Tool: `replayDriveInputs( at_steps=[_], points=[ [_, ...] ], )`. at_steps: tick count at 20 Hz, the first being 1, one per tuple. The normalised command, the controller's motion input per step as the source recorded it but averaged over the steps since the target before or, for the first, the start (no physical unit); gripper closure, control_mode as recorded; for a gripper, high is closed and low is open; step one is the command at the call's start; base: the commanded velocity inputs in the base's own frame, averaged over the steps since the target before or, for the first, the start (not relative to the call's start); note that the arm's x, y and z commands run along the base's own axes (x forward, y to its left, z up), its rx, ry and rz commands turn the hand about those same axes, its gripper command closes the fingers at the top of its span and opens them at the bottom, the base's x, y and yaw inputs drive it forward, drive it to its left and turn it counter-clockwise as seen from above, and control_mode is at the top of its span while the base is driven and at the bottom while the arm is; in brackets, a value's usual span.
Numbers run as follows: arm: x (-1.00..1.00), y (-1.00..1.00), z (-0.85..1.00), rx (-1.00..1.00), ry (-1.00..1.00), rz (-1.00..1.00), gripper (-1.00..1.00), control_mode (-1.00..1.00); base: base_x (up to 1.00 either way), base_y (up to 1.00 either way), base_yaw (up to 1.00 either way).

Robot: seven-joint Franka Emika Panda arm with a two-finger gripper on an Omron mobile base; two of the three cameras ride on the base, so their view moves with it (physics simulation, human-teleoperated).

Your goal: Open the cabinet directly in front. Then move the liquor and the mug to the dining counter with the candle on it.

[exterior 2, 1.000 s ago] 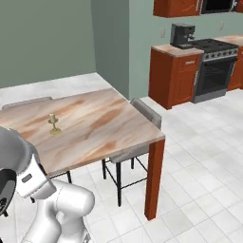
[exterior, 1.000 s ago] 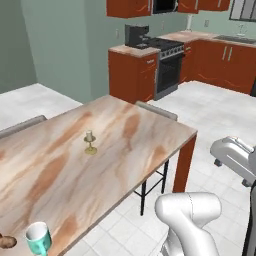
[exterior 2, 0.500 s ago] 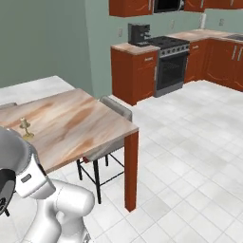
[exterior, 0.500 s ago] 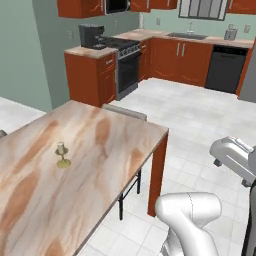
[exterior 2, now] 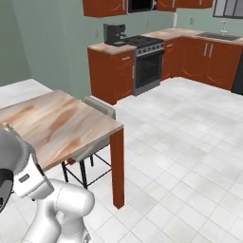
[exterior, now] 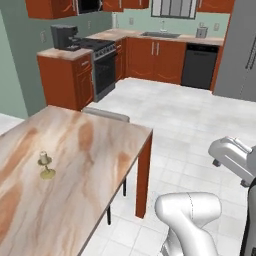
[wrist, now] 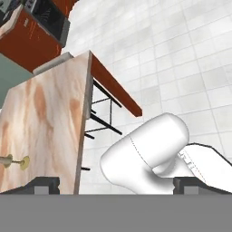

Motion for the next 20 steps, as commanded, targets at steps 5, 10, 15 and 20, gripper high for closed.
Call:
replayDriveInputs(
  at_steps=[5,10,15,20],
  points=[
    [0.0,0.0,0.0,0.0,0.0,0.0,-1.0,1.0,0.35,-0.04,-0.17],
    [0.0,0.0,0.0,0.0,0.0,0.0,-1.0,1.0,0.41,-0.15,-0.17],
    [0.0,0.0,0.0,0.0,0.0,0.0,-1.0,1.0,0.46,-0.17,-0.19],
    [0.0,0.0,0.0,0.0,0.0,0.0,-1.0,1.0,0.53,-0.11,-0.18]
  ],
)
